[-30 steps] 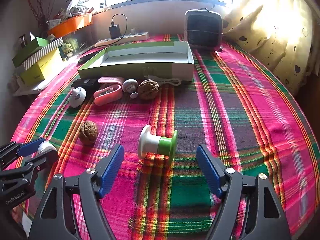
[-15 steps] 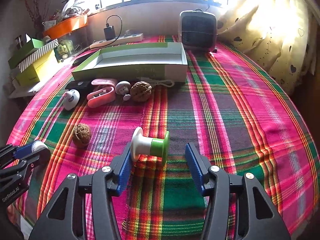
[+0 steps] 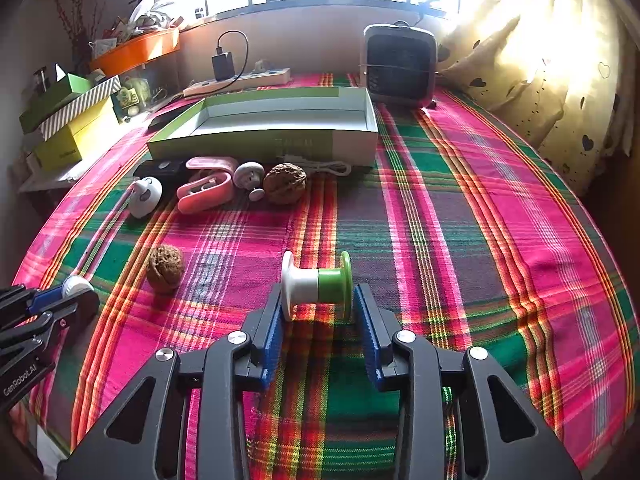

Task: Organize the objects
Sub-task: 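Close left gripper on the white cylinder while right gripper closes on the spool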

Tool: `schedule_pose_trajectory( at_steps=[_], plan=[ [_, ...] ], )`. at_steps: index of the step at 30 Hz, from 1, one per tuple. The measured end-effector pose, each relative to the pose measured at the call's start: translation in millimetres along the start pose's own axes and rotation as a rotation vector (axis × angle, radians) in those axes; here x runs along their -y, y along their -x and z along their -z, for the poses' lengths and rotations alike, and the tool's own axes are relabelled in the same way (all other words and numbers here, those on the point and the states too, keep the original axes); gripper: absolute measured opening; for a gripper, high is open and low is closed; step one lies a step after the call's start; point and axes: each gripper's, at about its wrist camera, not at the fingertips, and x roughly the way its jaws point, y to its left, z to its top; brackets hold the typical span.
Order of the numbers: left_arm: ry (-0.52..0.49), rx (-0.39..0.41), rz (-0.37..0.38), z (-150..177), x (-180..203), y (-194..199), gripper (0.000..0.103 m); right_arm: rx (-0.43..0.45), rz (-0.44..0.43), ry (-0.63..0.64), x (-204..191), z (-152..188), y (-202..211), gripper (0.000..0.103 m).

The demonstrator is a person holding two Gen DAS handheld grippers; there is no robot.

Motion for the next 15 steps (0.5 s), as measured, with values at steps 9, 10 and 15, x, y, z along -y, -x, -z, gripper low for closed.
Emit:
schedule_pose_trajectory(
  at_steps=[9,10,15],
  plan=[
    [0.002,-0.003,0.004,-0.2,1.9,-1.2,0.017,0.001,-0.005,0.005,0.2,0.6,0.1,0.033],
    [0.001,-0.004,0.005,-0.1,2.0,-1.3,0.017,0.000,-0.006,0.005,0.2,0.6,0.1,0.033],
    [0.003,-0.012,0.014,-2.6,4.1,-3.1,0.017,0.002,-0.008,0.005,-0.1,0.1,0.4,0.033]
  ],
)
